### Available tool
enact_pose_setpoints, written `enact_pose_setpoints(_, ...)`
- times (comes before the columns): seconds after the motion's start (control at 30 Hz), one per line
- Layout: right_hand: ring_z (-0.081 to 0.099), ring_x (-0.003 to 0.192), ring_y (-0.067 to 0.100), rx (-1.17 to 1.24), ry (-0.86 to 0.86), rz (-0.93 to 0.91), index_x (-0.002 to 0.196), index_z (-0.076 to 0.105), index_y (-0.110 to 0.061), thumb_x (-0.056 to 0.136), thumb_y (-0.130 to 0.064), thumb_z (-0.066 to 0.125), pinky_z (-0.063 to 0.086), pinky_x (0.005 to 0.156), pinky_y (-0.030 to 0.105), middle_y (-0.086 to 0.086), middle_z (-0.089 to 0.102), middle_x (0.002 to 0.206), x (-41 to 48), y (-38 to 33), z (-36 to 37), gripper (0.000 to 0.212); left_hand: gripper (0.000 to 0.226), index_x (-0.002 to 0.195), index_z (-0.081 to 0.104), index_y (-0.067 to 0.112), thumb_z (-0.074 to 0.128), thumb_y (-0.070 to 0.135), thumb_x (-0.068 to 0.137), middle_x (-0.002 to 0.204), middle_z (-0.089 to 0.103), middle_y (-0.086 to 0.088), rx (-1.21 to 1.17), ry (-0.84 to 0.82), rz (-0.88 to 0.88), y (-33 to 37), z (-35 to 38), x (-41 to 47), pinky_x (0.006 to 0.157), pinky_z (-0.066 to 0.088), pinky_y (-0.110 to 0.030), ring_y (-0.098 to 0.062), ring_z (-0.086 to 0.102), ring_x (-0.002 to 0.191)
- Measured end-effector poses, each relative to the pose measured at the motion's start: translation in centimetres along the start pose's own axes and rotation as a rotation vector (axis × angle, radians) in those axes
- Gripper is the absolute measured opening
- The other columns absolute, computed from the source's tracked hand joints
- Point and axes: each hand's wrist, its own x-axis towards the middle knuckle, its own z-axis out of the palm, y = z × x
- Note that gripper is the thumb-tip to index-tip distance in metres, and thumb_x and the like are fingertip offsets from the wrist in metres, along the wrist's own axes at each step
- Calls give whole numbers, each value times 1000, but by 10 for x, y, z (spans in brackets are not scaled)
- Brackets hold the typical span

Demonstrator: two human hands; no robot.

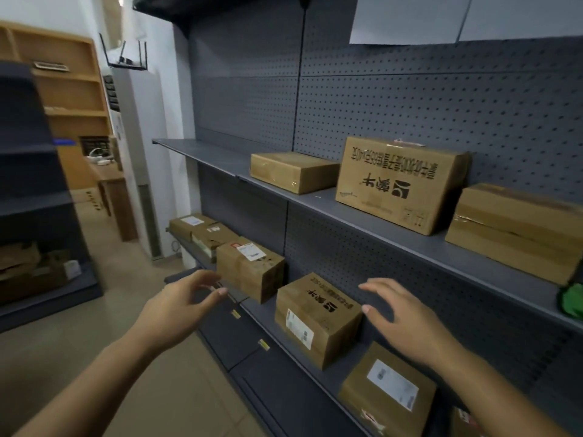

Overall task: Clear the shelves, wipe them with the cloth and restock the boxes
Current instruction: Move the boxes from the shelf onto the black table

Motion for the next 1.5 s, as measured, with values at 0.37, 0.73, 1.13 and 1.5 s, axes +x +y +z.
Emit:
enact_pose_setpoints(0.37,37,133,-3,22,-43,-209,141,42,-50,100,-52,49,41,109,37,-32,34,146,155,-33,27,43,50,128,55,42,47,72,89,126,61,22,40,111,-96,-46,-21,79,93,53,-37,0,57,115)
enact_pose_setpoints(0.73,40,128,-3,2,78,-165,145,44,-40,102,-45,52,39,101,27,-25,41,144,273,-78,59,44,57,130,55,43,43,76,85,124,60,24,-25,102,-18,-115,-55,199,93,54,-37,1,58,114)
enact_pose_setpoints(1.13,37,133,0,-53,202,23,146,45,-37,100,-47,51,37,106,30,-18,38,152,361,-103,78,48,64,128,57,43,38,84,83,117,65,21,-94,57,106,-182,-80,331,94,55,-42,1,60,110)
enact_pose_setpoints(1.5,38,128,0,-69,396,57,145,48,-31,97,-48,52,36,99,31,-20,33,149,434,-96,70,51,57,132,55,38,43,72,88,118,64,17,-130,0,217,-179,-60,449,94,54,-38,-3,61,110)
